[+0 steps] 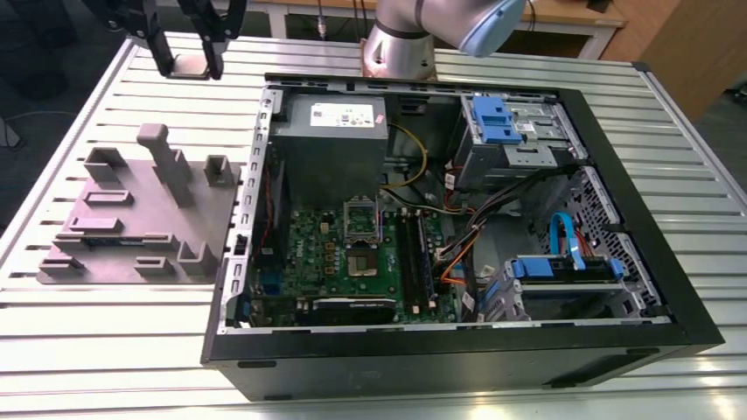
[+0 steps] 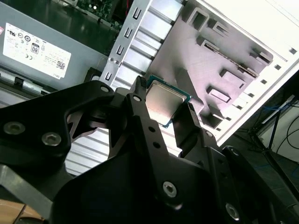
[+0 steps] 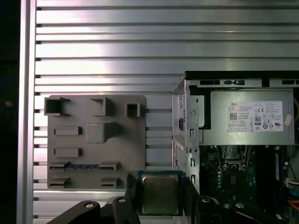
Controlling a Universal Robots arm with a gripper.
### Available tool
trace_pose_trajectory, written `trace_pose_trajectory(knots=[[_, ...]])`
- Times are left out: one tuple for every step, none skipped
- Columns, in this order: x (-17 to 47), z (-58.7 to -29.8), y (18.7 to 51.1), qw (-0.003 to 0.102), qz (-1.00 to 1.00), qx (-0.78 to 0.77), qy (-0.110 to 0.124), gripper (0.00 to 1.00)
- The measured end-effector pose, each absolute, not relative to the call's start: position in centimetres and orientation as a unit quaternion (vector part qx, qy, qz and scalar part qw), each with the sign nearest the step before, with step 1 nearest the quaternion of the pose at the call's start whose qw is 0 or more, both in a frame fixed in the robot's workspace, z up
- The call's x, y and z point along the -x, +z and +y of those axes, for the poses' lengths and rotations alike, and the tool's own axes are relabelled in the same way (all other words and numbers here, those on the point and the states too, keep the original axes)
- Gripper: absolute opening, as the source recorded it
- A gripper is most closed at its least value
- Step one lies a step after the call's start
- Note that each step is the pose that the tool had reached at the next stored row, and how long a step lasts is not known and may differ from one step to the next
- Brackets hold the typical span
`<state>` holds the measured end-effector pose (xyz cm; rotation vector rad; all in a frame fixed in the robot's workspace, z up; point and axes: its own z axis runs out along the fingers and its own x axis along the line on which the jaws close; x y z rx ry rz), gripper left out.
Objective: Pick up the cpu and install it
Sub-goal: 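Pick up the cpu and move it towards the insertion slot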
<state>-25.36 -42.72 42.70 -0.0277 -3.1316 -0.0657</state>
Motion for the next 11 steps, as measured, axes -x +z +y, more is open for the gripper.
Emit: trace_pose_trajectory(knots=[[25.17, -42.72, 42.70, 0.005, -1.000, 0.009, -0.021, 0.47], [25.08, -42.72, 42.70, 0.005, -1.000, 0.009, -0.021, 0.47], [25.06, -42.72, 42.70, 0.005, -1.000, 0.009, -0.021, 0.47], [25.06, -42.72, 42.70, 0.005, -1.000, 0.009, -0.021, 0.47], [25.06, -42.72, 42.70, 0.005, -1.000, 0.009, -0.021, 0.47], [25.05, -42.72, 42.70, 0.005, -1.000, 0.009, -0.021, 0.47], [25.04, -42.72, 42.70, 0.005, -1.000, 0.009, -0.021, 0.47], [25.04, -42.72, 42.70, 0.005, -1.000, 0.009, -0.021, 0.47], [25.04, -42.72, 42.70, 0.005, -1.000, 0.009, -0.021, 0.47], [25.04, -42.72, 42.70, 0.005, -1.000, 0.009, -0.021, 0.47], [25.04, -42.72, 42.70, 0.005, -1.000, 0.009, -0.021, 0.47]])
